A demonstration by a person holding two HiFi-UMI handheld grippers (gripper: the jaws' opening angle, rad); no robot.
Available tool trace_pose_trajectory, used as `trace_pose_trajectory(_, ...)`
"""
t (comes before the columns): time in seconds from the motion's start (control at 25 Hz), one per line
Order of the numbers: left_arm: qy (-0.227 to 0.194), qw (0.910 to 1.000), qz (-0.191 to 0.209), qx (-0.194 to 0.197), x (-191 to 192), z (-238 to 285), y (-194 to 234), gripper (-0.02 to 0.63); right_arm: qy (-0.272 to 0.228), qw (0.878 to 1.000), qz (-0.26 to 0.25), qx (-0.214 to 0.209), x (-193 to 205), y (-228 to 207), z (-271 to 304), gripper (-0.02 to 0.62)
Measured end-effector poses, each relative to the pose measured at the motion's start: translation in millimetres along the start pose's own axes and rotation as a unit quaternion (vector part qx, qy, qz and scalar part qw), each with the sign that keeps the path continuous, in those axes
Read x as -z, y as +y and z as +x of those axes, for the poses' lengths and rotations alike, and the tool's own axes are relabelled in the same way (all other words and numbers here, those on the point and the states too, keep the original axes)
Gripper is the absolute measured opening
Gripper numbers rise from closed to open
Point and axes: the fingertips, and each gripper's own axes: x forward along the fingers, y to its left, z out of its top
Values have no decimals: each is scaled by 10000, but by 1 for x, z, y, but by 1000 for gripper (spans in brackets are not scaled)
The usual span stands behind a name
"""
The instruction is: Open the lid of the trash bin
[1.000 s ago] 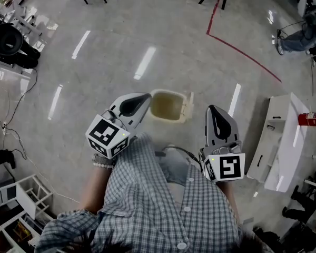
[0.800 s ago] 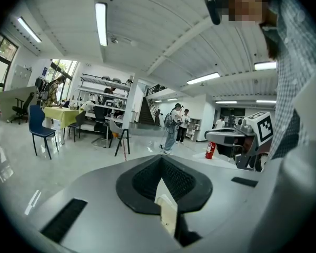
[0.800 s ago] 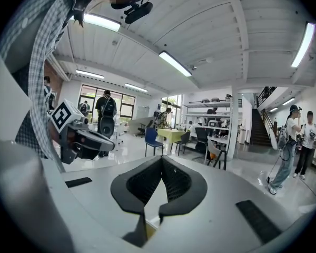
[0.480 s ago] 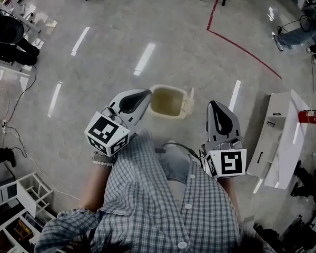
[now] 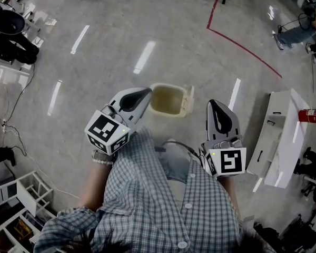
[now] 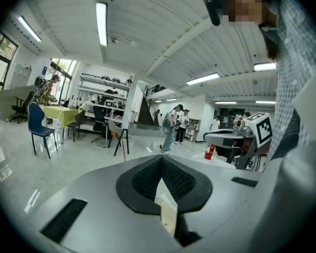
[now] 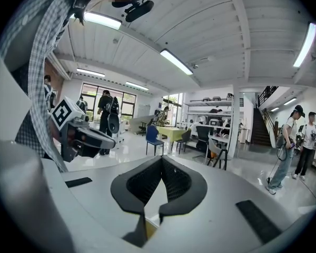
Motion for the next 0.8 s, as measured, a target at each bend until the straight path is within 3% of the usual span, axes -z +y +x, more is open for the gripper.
trace_pose_trajectory(0.8, -12, 10000, -34, 26, 0, -1, 1, 5, 126, 9998, 13, -123, 5, 6, 5, 18)
